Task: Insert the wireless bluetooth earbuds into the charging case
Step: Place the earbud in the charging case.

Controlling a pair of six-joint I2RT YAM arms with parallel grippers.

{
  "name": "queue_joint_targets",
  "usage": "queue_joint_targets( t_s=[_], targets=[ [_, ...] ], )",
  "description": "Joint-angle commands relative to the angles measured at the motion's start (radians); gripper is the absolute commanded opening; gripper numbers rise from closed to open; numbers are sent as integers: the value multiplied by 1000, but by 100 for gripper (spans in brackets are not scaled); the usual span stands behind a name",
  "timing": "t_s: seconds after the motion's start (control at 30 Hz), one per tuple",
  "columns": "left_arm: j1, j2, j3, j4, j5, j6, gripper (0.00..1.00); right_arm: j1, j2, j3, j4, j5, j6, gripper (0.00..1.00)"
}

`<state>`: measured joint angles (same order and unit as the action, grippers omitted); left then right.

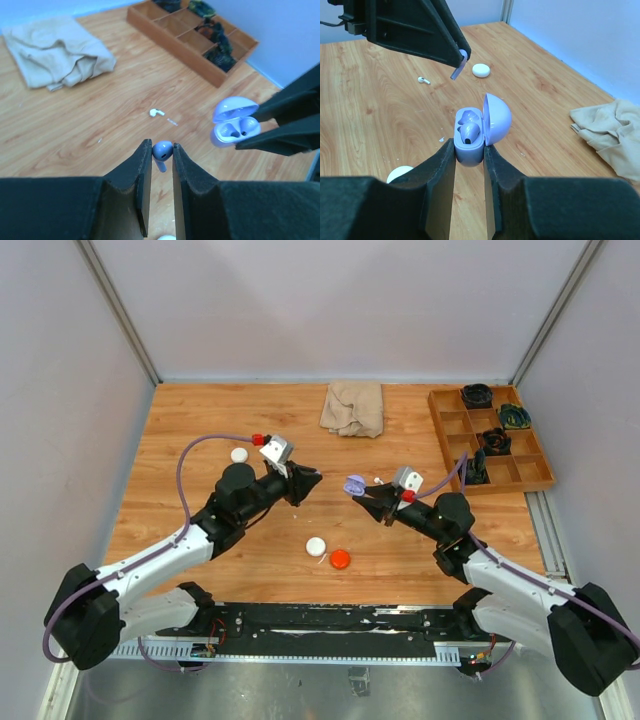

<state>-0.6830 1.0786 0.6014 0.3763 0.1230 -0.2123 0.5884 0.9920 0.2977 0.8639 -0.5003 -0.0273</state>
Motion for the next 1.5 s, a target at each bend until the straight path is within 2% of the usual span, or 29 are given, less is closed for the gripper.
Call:
queue_joint_targets(
  t_s=[0.0,0.2,0.37,0.7,1.13,1.47],
  targets=[
    [-14,-49,-55,222,127,68,11,-12,-37,-9,59,-1,26,1],
    [-55,-52,-68,346,223,103,11,-12,-64,-10,66,-12,41,1],
    [-91,-33,-83,445,245,167,11,-12,-72,-5,77,-32,63,1],
    [-108,52,-90,620,303,190,11,-12,-92,-3,93,-55,86,1],
    [-121,130,-96,712,324,175,11,-12,-122,3,83,-70,94,1],
    [-125,155,-98,722,334,177,11,-12,-128,4,80,-71,92,1]
  ],
)
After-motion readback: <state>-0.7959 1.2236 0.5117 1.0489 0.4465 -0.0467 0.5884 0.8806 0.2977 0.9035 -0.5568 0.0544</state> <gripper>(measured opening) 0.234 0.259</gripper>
